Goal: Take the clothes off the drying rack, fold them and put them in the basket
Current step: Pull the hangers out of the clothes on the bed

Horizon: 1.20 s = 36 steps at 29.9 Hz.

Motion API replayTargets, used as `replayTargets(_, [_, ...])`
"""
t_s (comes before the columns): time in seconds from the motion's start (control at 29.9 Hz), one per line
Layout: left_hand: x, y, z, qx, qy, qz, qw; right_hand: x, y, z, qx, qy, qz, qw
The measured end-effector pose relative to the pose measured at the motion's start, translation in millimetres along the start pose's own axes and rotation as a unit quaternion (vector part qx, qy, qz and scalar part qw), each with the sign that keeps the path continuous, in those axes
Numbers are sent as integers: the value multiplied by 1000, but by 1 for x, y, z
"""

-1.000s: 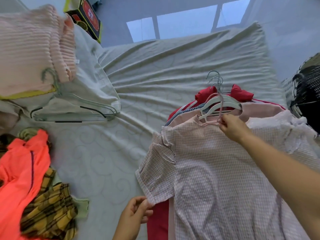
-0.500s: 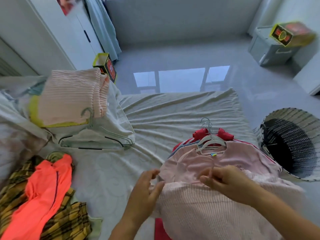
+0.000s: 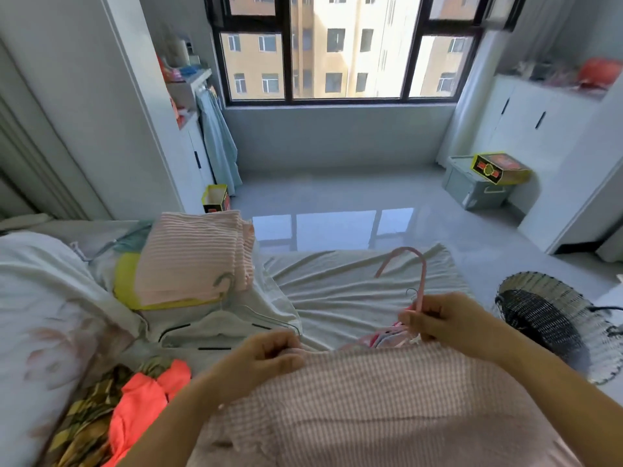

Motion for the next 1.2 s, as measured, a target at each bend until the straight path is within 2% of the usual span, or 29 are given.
replayTargets(0.17, [0, 79, -39, -116, -41, 137, 983, -2, 3, -4, 0, -72, 90, 993])
replayTargets(0.3, [-16, 88, -48, -180, -87, 227, 953, 0, 24, -10, -67, -74, 104, 989])
replayTargets(0.37, [-21, 83, -48, -214, -96, 232, 944, -6, 43, -13, -105, -79, 171, 976])
replayTargets(0.43, [-25, 77, -45, -245, -104, 215, 940, -20, 58, -15, -119, -91, 330, 932])
replayTargets(0.53, [-32, 43, -25, -245, -104, 130, 955, -32, 58, -20, -108, -113, 557, 816])
replayTargets(0.6, [-42, 11, -7, -245, -108, 60, 962, -26, 50, -24, -92, -107, 653, 744])
replayTargets(0.7, [-67, -40, 21, -225, -111, -16, 968, -7, 44, -31, -81, -62, 720, 686])
replayTargets(0.8, [-78, -92, 46, -160, -96, 24, 982, 7, 37, -43, -64, -22, 732, 678])
replayTargets(0.87, [-68, -118, 56, -122, -72, 167, 976, 16, 28, -50, -31, 2, 721, 692])
replayTargets(0.94, [-63, -133, 56, -104, -82, 297, 946, 14, 32, -55, -56, 7, 661, 748])
replayTargets(0.97, [-63, -137, 51, -105, -96, 329, 934, 8, 43, -56, -95, 4, 622, 777])
replayTargets(1.0, [-65, -139, 42, -118, -125, 342, 924, 1, 58, -57, -136, 4, 599, 789])
replayTargets(1.07, [-62, -138, 25, -123, -158, 358, 912, -22, 89, -52, -185, -4, 618, 764])
replayTargets(1.14, [-54, -129, 7, -131, -149, 330, 923, -48, 111, -37, -178, -13, 686, 706])
replayTargets(1.2, [-50, -104, -11, -185, -120, 265, 939, -69, 128, -27, -159, 1, 732, 662])
Point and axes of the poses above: each hand's wrist, its own z-axis towards the middle knuckle, its own y-axis out of the back of the hand, x = y × z, the point moved 10 cm from there along z, towards the middle knuckle, and after that the axes turned 13 degrees about -y, right-handed, at the moved point
